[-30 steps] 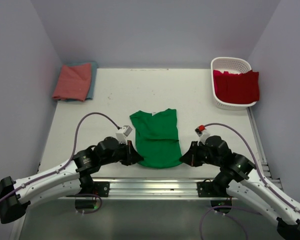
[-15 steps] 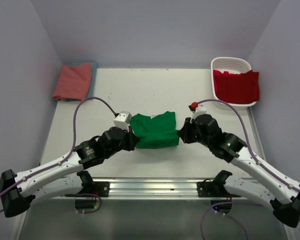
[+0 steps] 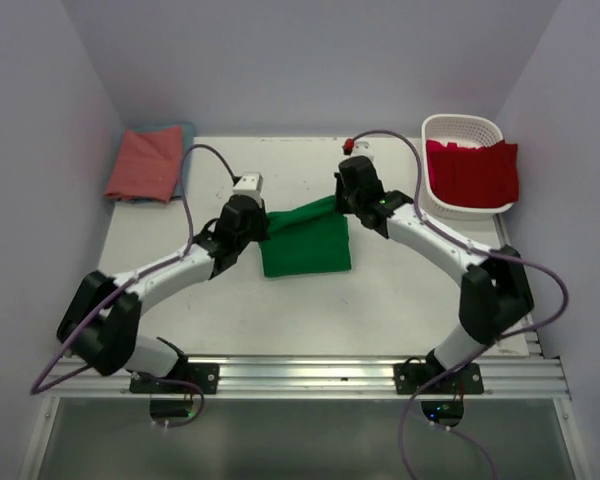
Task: Fold and stack the t-shirts
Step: Fold the tshirt
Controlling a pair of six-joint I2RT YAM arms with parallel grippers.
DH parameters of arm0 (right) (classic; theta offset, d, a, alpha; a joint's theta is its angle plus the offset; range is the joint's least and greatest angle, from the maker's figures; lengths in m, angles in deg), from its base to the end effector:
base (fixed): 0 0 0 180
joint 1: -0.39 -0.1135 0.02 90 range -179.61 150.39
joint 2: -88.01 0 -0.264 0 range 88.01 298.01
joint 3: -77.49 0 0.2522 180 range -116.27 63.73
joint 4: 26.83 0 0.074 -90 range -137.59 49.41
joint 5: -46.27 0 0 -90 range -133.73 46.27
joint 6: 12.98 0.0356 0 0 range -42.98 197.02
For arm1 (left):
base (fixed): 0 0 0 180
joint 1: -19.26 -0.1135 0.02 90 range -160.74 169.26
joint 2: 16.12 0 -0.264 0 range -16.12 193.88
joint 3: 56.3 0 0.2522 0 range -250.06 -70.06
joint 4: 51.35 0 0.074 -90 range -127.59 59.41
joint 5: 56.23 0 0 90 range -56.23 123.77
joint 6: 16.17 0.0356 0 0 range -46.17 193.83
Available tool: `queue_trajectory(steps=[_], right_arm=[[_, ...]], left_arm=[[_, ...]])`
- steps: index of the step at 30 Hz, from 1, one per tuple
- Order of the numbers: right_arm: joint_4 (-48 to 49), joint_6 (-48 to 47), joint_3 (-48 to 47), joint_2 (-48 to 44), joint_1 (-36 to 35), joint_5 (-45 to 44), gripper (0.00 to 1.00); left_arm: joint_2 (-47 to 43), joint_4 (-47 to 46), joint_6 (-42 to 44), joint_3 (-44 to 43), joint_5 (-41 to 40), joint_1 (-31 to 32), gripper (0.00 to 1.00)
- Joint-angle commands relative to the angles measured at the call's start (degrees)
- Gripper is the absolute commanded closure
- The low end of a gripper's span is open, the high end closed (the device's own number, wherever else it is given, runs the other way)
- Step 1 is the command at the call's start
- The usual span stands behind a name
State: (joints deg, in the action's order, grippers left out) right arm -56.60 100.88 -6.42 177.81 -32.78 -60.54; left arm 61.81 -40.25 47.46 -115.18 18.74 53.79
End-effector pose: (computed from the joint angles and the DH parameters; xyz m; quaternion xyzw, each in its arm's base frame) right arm 0.3051 0.1871 0.2886 -0.0049 0.8826 0.1014 0.4590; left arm 0.2498 -0.1607 0.2349 -0.0039 0.8617 -0.1529 0.4838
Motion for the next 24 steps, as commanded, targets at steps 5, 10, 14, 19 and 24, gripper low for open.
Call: queue_trajectory(steps=[5, 10, 14, 19, 24], right_arm=[[-2.06, -1.44, -23.77, 21.11, 1.53, -14.63, 0.30], [4.14, -3.37, -17.05, 12.53, 1.00, -14.73, 0.06], [5.55, -4.34, -10.03, 7.78, 1.09, -10.88, 0.07], [6.25, -3.47, -4.74, 6.00, 1.35, 1.85, 0.14], [6.52, -1.80, -6.22, 10.39, 1.88, 16.36, 0.45]], left_arm=[[15.93, -9.66, 4.84, -17.87, 5.72, -9.39, 0.07], [10.94, -6.49, 5.89, -19.30, 4.74, -10.52, 0.00], [7.24, -3.95, 5.02, -16.23, 6.85, -10.79, 0.00], [4.69, -2.09, 1.94, -9.21, 9.57, -10.79, 0.00], [8.28, 1.33, 0.01, -7.17, 16.15, -11.93, 0.00]])
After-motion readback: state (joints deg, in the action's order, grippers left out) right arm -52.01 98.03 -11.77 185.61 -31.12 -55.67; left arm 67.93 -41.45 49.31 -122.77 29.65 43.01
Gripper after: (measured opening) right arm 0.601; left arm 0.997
